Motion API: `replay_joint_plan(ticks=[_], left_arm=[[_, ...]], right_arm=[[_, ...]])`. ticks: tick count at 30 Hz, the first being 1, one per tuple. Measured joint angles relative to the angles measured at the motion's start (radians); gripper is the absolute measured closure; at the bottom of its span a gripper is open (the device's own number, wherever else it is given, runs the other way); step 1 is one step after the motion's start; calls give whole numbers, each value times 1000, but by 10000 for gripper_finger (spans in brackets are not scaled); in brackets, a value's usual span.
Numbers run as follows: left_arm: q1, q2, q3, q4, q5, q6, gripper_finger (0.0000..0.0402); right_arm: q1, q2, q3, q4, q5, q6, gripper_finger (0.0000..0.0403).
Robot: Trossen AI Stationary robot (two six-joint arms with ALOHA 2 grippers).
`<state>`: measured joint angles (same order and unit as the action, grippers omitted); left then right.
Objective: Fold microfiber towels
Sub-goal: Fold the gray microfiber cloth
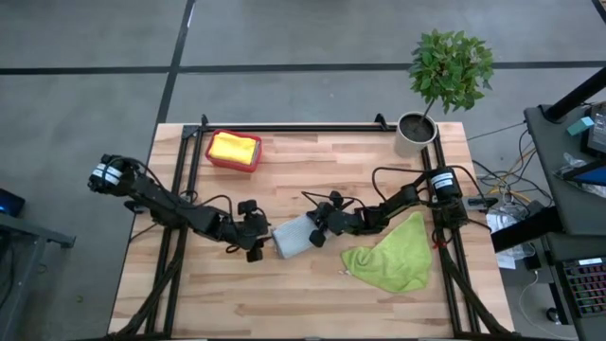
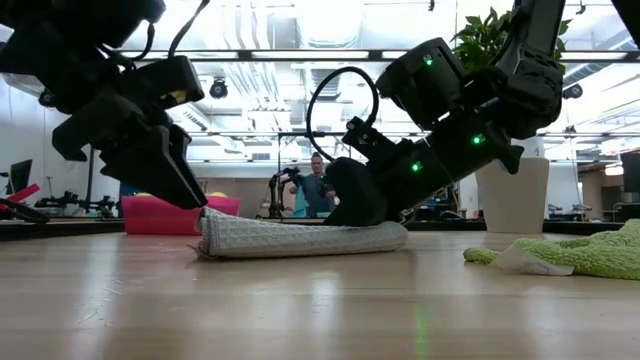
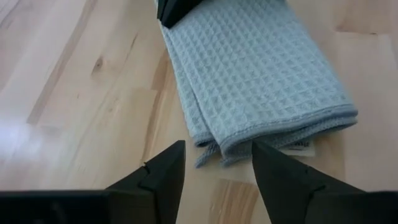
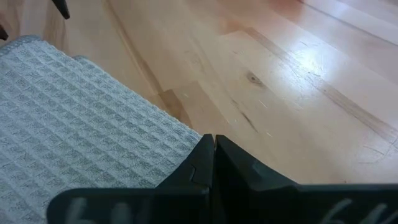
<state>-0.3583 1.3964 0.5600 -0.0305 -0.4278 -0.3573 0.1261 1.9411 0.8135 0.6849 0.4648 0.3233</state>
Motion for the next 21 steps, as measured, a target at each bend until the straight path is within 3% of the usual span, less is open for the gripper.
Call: replay_joint_plan(ticks=[7,12,16,21], left_arm=[[17,0,-7,6,0,3,231],[24,67,-5,74,5,48,244],[23,107,12,73,10,68,282],[24,105,17,76,7,102,372]], right_arm=[[0,0,0,0,0,0,394],[0,0,1,0,0,0,394],[0,0,4,0,0,-1,394],[0,0,5,-1,0,-6,394]])
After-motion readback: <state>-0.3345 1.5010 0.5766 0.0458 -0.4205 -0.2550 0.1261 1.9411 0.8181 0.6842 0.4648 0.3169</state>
